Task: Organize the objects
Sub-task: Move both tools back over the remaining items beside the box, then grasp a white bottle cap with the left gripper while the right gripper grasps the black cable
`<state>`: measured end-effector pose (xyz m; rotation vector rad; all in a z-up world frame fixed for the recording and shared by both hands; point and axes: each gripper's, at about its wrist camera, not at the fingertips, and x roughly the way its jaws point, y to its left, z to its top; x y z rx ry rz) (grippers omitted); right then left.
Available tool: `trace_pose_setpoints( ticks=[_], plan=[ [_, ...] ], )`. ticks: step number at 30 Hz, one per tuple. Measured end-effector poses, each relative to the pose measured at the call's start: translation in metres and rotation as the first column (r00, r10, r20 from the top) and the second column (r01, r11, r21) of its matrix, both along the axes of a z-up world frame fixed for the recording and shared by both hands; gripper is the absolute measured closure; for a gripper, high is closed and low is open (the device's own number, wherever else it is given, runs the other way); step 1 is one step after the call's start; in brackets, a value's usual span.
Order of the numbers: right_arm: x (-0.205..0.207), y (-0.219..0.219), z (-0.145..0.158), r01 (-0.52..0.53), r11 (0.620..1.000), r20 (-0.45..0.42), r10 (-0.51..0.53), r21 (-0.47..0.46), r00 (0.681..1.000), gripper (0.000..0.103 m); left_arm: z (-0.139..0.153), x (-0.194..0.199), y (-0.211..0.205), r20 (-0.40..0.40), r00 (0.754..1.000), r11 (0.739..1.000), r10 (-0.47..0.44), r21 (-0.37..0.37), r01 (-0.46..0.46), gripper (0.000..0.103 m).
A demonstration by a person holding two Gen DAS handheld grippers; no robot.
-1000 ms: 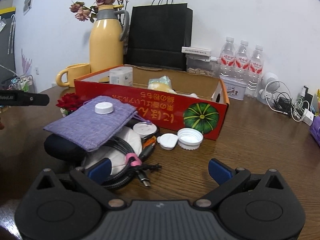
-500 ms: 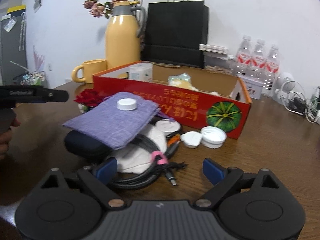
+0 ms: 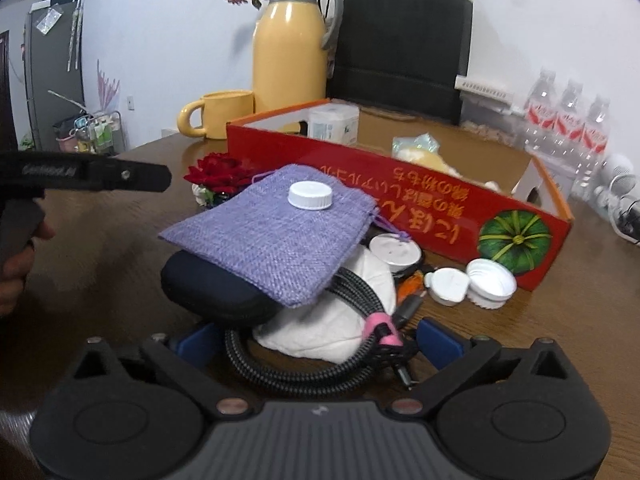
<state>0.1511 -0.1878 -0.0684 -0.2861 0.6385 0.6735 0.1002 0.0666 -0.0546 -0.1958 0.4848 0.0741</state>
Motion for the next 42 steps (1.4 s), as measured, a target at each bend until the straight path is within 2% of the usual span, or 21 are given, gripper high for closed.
trace_pose_setpoints(
  ticks=[8,14,15,16,18,19,20,22,23,24,25,26,28,29,30,36,39,42],
  plan=[
    [0.004,0.003,-0.002,0.017,1.0,-0.009,-0.016,0.021,1.0,0.004,0.0,0.003,-0.004,-0.028,0.999,1.0,-0.025,0.001,0.025,0.0],
    [-0.006,-0.003,0.004,0.023,0.999,0.049,-0.025,0.041,0.999,0.006,0.013,0.011,-0.021,-0.025,0.997,0.997,-0.079,0.026,0.079,0.0],
    [-0.008,-0.005,0.005,0.02,0.999,0.061,-0.023,0.049,0.998,0.01,0.016,0.013,-0.024,-0.02,0.996,0.996,-0.088,0.029,0.088,0.0],
    [-0.01,-0.007,0.007,0.018,0.998,0.08,-0.023,0.059,0.997,0.028,0.019,0.015,-0.027,-0.018,0.995,0.995,-0.098,0.032,0.099,0.0],
    [-0.011,-0.012,0.009,0.026,0.997,0.093,-0.033,0.071,0.995,0.053,0.023,0.021,-0.034,-0.018,0.993,0.993,-0.113,0.041,0.114,0.0],
    [-0.01,-0.015,0.009,0.037,0.997,0.086,-0.043,0.075,0.995,0.083,0.025,0.024,-0.038,-0.018,0.993,0.992,-0.121,0.045,0.121,0.0],
    [-0.008,-0.018,0.008,0.055,0.996,0.086,-0.061,0.067,0.994,0.087,0.026,0.027,-0.042,-0.017,0.992,0.991,-0.127,0.049,0.128,0.0],
    [-0.005,-0.025,0.008,0.069,0.994,0.069,-0.074,0.081,0.995,0.081,0.029,0.03,-0.049,-0.012,0.991,0.989,-0.134,0.054,0.134,0.0],
    [-0.004,-0.029,0.01,0.073,0.992,0.064,-0.08,0.102,0.995,0.059,0.029,0.031,-0.052,-0.01,0.99,0.989,-0.137,0.052,0.138,0.0],
    [-0.004,-0.033,0.011,0.083,0.99,0.065,-0.091,0.115,0.994,0.045,0.029,0.031,-0.054,-0.011,0.99,0.989,-0.141,0.048,0.141,0.0],
    [-0.004,-0.036,0.013,0.092,0.988,0.075,-0.101,0.124,0.992,0.021,0.028,0.031,-0.056,-0.013,0.99,0.989,-0.143,0.048,0.143,0.0],
    [-0.005,-0.04,0.015,0.087,0.987,0.082,-0.098,0.135,0.992,0.009,0.028,0.031,-0.057,-0.018,0.989,0.988,-0.143,0.049,0.144,0.0],
    [-0.005,-0.044,0.017,0.073,0.987,0.093,-0.087,0.14,0.992,0.007,0.026,0.031,-0.058,-0.031,0.99,0.989,-0.14,0.051,0.141,0.0],
    [-0.003,-0.046,0.017,0.073,0.99,0.096,-0.085,0.123,0.992,0.001,0.026,0.032,-0.058,-0.037,0.99,0.989,-0.137,0.053,0.138,0.0],
    [0.001,-0.046,0.015,0.075,0.992,0.094,-0.084,0.099,0.992,0.0,0.026,0.032,-0.058,-0.041,0.99,0.989,-0.133,0.054,0.135,0.0],
    [0.028,-0.049,0.003,0.081,0.996,0.034,-0.082,0.032,0.996,0.0,0.03,0.038,-0.069,-0.05,0.985,0.983,-0.165,0.078,0.168,0.0],
    [0.041,-0.05,-0.002,0.075,0.996,-0.014,-0.074,0.048,0.997,0.0,0.03,0.046,-0.081,-0.06,0.979,0.975,-0.194,0.1,0.2,0.0],
    [0.04,-0.051,-0.002,0.07,0.996,-0.004,-0.07,0.06,0.998,0.003,0.026,0.055,-0.093,-0.074,0.974,0.968,-0.216,0.113,0.224,0.0]
  ],
)
